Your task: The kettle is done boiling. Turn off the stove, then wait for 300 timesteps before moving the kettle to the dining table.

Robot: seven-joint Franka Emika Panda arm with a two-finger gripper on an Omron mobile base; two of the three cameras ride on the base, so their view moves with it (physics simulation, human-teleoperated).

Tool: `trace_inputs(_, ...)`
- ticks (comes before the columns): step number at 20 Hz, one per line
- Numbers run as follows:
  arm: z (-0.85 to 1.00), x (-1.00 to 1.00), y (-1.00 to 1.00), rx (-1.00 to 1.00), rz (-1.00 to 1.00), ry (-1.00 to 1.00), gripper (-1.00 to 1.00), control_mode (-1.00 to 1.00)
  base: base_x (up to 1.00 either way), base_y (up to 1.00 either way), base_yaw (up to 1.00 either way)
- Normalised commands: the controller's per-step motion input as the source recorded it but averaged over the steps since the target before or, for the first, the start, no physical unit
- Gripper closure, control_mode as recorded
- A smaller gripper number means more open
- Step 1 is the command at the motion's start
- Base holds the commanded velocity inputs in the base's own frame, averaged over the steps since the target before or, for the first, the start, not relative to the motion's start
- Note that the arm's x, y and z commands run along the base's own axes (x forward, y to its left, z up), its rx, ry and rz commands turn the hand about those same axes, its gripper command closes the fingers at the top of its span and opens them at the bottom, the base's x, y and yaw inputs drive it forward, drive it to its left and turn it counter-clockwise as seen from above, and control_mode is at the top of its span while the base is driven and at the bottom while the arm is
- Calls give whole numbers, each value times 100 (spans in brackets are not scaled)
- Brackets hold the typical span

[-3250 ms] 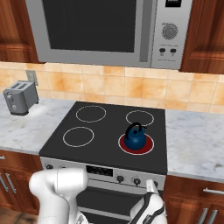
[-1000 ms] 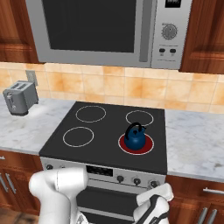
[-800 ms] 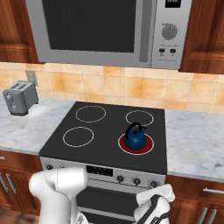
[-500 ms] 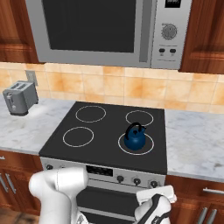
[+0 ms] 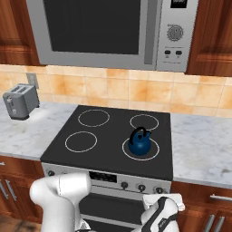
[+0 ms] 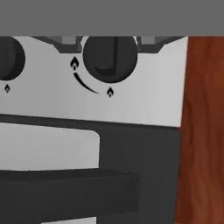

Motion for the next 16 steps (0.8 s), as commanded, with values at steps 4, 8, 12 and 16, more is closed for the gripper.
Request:
trace_inputs(4, -32, 0, 0, 19, 0, 13, 100, -100, 0, 0, 0)
trace_inputs(8, -14, 0, 1, 6, 0, 7, -100, -100, 0, 0, 0)
trace_inputs(12, -1, -7, -2, 0, 0, 0, -100, -100, 0, 0, 0)
trace_inputs(16, 0, -21, -6, 1, 0, 0, -100, -100, 0, 0, 0)
